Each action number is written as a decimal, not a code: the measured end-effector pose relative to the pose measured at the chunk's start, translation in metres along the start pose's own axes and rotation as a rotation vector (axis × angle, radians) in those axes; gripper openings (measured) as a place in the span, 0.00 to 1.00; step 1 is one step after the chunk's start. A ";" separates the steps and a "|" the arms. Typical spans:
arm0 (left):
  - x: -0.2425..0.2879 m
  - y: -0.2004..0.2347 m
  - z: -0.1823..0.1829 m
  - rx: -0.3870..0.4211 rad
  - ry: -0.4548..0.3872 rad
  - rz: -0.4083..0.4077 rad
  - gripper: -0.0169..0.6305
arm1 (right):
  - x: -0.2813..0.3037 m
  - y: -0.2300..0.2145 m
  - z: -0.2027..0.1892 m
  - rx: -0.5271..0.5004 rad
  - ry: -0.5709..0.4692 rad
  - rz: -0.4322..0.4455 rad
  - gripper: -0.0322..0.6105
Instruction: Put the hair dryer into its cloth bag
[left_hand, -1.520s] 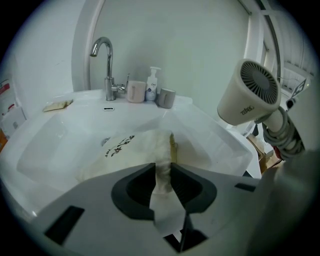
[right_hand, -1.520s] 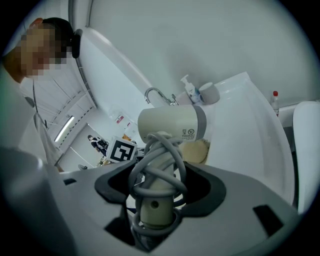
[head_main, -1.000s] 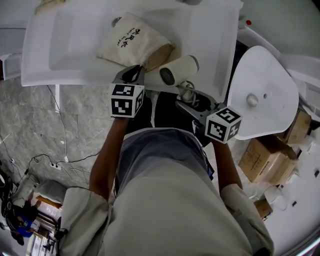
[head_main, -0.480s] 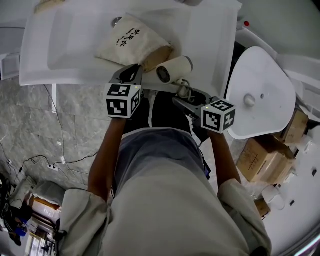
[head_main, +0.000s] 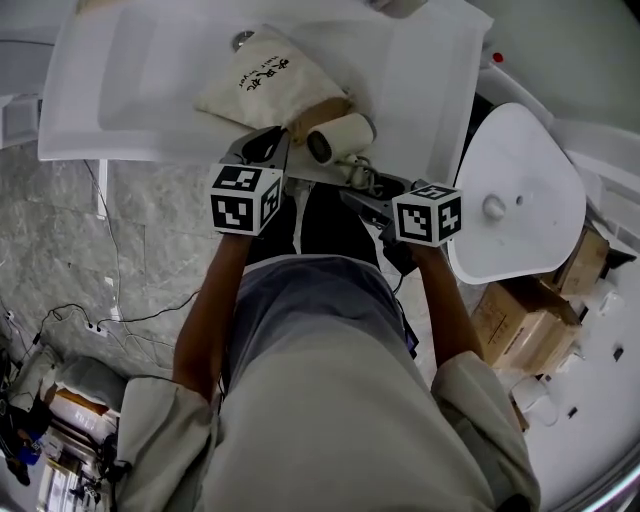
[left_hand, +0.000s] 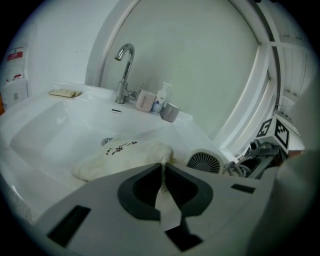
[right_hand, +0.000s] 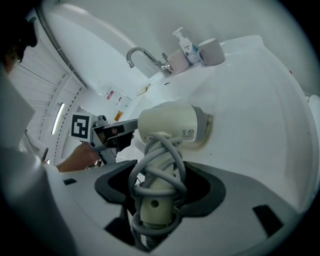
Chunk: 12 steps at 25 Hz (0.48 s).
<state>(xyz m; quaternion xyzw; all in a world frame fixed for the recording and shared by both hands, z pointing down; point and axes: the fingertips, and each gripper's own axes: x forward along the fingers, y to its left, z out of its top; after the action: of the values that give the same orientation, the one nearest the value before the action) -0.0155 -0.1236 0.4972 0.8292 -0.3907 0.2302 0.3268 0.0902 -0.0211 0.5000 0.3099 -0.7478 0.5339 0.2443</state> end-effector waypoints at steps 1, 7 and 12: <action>0.000 0.000 0.000 0.004 0.000 -0.004 0.07 | 0.002 0.000 0.000 0.007 0.010 0.002 0.49; 0.002 -0.002 -0.001 0.019 0.006 -0.024 0.07 | 0.016 -0.004 0.000 0.036 0.075 0.013 0.49; 0.000 -0.002 0.000 0.027 0.005 -0.035 0.07 | 0.022 -0.003 0.005 0.032 0.107 0.015 0.49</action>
<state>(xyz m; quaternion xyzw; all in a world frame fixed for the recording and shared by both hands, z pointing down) -0.0141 -0.1227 0.4965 0.8395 -0.3723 0.2320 0.3206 0.0769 -0.0308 0.5152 0.2790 -0.7275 0.5633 0.2747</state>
